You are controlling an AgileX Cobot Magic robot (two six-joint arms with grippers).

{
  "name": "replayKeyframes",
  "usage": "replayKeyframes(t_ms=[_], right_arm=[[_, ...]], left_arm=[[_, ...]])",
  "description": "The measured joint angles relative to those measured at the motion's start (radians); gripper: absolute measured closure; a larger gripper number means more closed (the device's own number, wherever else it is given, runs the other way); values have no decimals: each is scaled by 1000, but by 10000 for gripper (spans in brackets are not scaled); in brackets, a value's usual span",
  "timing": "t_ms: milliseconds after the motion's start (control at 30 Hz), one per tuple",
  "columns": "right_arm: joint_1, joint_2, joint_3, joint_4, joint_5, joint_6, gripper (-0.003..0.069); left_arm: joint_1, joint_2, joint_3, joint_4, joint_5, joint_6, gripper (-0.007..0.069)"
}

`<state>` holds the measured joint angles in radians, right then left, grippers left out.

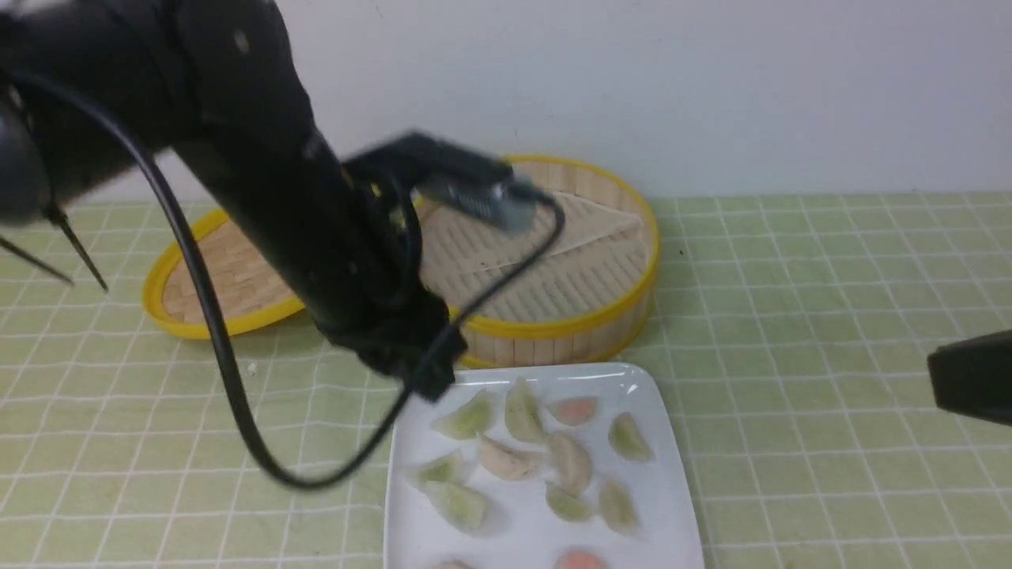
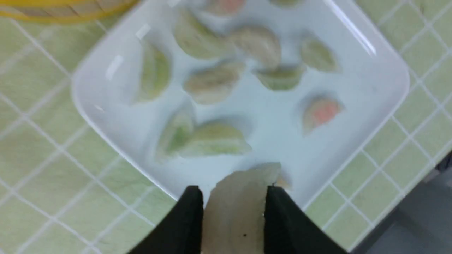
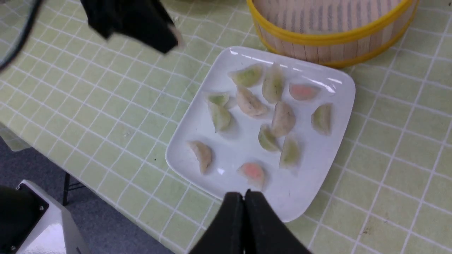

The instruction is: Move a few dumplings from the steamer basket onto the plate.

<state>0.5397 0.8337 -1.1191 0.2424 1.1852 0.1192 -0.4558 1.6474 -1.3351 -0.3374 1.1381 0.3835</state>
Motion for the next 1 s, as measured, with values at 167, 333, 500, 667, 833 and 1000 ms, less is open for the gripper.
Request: replayKeyframes(t_ms=[167, 333, 500, 667, 833, 1000], right_arm=[[0, 0, 0, 0, -6, -29, 673], [0, 0, 0, 5, -9, -35, 673], [0, 0, 0, 28, -9, -38, 673], [0, 0, 0, 31, -9, -47, 673], [0, -13, 0, 43, -9, -73, 673], [0, -100, 0, 1, -36, -59, 673]], left_arm=[[-112, 43, 163, -16, -190, 62, 428], [-195, 139, 179, -26, -370, 74, 428], [-220, 169, 180, -31, -450, 68, 339], [-219, 169, 180, -30, -461, 30, 160], [-219, 159, 158, -8, -380, -74, 153], [-218, 45, 136, 76, -309, -178, 472]])
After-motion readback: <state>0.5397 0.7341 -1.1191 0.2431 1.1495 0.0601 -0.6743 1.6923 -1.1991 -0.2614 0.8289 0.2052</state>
